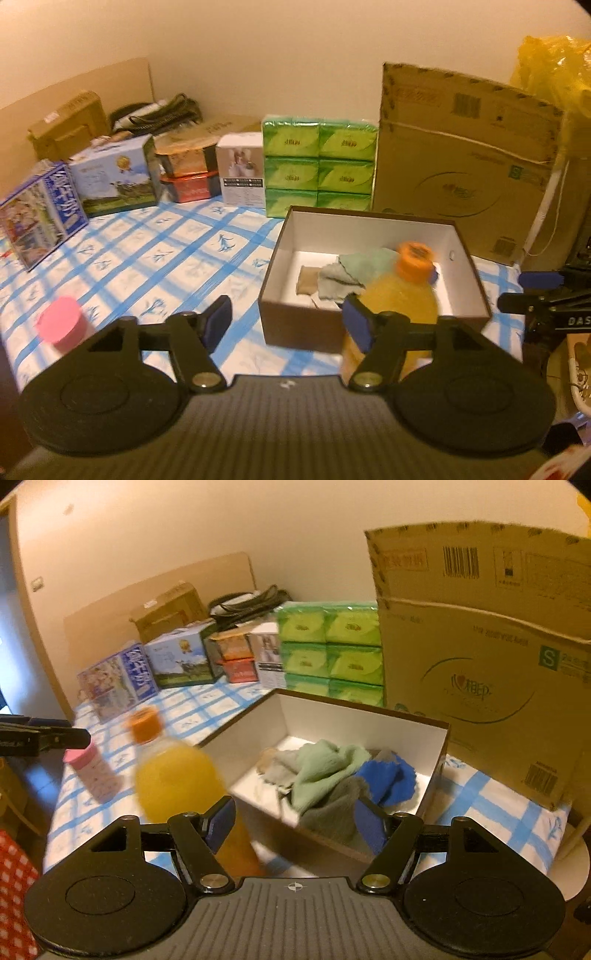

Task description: Organize soft objects

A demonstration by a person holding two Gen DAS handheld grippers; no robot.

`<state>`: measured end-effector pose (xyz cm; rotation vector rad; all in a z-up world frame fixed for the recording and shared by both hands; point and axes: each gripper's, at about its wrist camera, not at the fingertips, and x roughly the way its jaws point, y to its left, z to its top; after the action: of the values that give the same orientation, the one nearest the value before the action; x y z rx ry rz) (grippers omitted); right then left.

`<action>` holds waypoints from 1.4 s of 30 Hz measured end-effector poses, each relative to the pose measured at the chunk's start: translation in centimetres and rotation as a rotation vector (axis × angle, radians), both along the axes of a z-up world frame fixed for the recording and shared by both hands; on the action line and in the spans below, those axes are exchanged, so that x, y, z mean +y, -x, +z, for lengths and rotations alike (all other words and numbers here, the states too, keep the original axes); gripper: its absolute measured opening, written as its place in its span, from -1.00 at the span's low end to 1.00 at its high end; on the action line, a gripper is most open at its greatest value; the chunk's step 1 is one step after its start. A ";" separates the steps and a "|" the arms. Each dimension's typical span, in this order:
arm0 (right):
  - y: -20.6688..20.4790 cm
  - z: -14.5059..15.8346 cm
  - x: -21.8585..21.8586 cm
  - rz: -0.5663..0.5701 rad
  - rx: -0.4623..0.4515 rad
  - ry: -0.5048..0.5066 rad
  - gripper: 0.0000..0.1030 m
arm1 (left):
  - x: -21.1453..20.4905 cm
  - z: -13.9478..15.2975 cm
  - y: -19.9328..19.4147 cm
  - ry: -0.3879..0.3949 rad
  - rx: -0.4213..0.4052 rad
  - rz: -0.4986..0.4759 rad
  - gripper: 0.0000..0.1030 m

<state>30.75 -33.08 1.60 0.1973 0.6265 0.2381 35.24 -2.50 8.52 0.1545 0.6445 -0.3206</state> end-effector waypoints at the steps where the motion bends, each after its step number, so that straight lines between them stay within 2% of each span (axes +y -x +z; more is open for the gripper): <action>1: 1.1 0.2 0.3 0.005 -0.011 -0.011 0.40 | 0.1 0.3 1.6 0.002 -0.013 0.006 0.29; 6: 6.6 0.8 1.3 0.031 -0.047 -0.051 0.41 | -0.1 1.0 9.7 -0.014 -0.069 0.048 0.52; 12: 11.7 0.9 2.7 0.111 0.000 -0.055 0.41 | -0.2 0.1 17.8 -0.006 -0.058 0.124 0.52; 15: 14.3 0.6 3.5 0.120 0.018 -0.050 0.41 | -0.1 -0.4 21.4 -0.018 -0.053 0.176 0.52; 20: 18.8 -0.2 4.8 0.147 0.034 -0.023 0.41 | 0.5 -1.8 26.5 0.005 -0.017 0.246 0.52; 28: 24.3 -1.6 6.6 0.147 0.064 -0.006 0.41 | -0.2 -4.5 31.8 -0.016 0.059 0.294 0.52; 34: 26.2 -2.6 7.7 0.168 0.107 0.002 0.41 | 0.1 -6.1 34.4 0.010 0.118 0.338 0.51; 42: 28.2 -4.1 8.9 0.224 0.156 0.020 0.41 | 0.1 -7.5 36.4 0.005 0.170 0.363 0.51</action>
<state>2.60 -24.21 -2.47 0.1271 0.8066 0.4347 -1.14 -2.37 1.01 0.0032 0.8247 0.0152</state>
